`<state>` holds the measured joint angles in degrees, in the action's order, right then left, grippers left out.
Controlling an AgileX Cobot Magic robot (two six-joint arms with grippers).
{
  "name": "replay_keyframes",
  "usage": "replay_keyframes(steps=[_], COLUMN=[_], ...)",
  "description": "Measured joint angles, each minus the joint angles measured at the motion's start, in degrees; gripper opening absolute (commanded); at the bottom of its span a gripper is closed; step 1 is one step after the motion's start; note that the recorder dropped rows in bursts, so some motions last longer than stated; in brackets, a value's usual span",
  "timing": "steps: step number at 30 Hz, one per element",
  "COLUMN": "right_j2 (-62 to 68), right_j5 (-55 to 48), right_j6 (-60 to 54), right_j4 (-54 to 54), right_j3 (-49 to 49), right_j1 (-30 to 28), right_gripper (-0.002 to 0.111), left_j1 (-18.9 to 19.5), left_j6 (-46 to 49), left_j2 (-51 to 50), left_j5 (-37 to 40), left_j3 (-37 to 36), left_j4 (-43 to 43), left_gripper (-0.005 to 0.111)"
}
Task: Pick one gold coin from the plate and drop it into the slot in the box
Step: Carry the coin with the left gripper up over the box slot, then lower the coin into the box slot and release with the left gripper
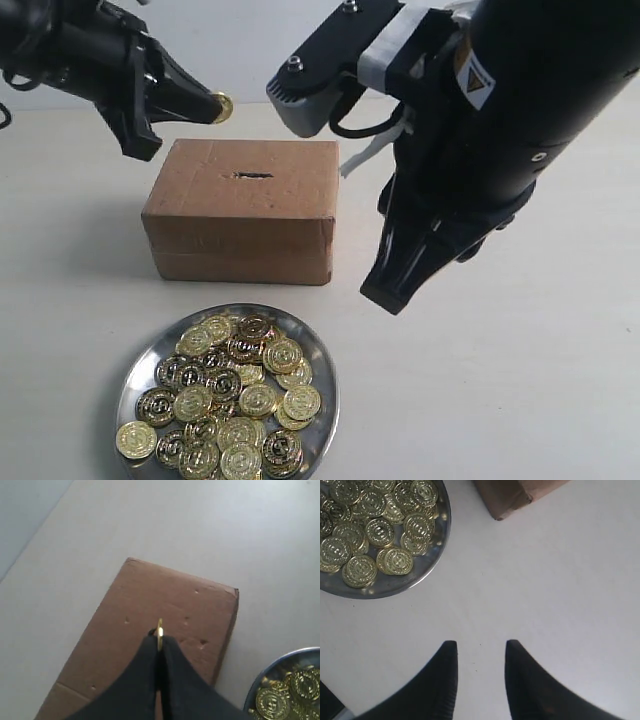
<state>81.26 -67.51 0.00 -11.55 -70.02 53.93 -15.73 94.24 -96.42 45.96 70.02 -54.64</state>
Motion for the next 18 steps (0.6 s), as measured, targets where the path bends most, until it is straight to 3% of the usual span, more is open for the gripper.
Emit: replay_keyframes(steps=[5, 9, 18], right_j2=[-0.84, -0.84, -0.84], right_j5=[-0.79, -1.36, -1.52], right_j6=[0.0, 0.0, 0.0], right_j4=[1.3, 1.52, 2.44], right_j3=[0.0, 0.0, 0.0], right_j1=[0.0, 0.0, 0.0], right_gripper=[0.031, 0.031, 0.031], left_j1=[-2.58, -2.58, -2.94], left_j6=[6.76, 12.66, 14.84], left_j2=[-7.29, -8.7, -12.04], left_j5=[-0.75, 0.13, 1.19], left_j3=[4.81, 6.12, 8.4], left_j4=[8.85, 9.94, 9.56], left_gripper=[0.0, 0.0, 0.0])
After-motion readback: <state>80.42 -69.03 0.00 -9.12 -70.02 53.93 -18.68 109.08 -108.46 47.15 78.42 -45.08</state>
